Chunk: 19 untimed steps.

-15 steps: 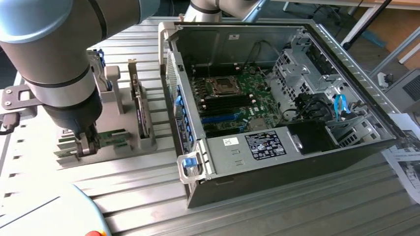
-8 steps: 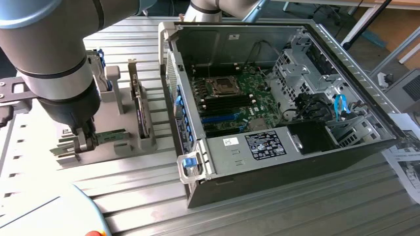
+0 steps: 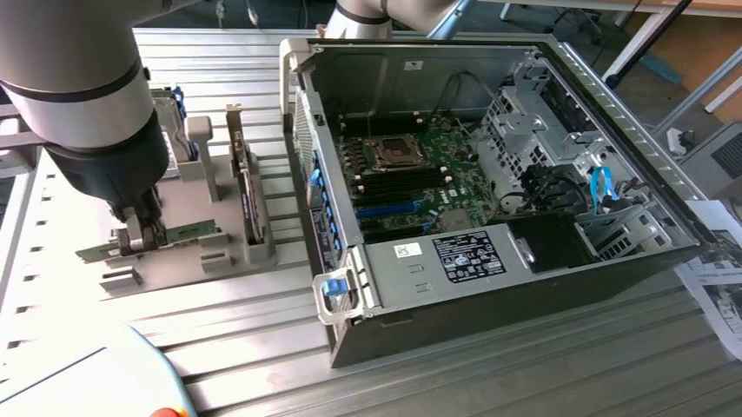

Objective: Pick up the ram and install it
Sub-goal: 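Pick up the ram and move it above insertion slot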

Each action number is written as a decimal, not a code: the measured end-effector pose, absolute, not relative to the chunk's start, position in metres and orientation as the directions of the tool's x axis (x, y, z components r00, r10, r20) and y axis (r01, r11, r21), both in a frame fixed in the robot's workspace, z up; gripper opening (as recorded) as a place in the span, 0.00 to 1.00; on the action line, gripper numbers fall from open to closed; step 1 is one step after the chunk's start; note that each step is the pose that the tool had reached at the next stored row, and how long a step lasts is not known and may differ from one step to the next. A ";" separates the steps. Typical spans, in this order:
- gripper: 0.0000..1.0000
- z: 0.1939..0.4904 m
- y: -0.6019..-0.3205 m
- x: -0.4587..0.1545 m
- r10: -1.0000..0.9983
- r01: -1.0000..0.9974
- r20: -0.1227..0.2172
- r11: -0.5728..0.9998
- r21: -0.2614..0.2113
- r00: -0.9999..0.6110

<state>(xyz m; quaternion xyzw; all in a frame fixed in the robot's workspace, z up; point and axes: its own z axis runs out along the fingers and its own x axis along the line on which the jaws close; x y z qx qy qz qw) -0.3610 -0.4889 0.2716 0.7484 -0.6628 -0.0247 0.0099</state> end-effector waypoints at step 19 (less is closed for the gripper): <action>0.15 0.348 -0.489 -0.361 -0.992 -0.991 -0.024 -0.121 0.047 0.120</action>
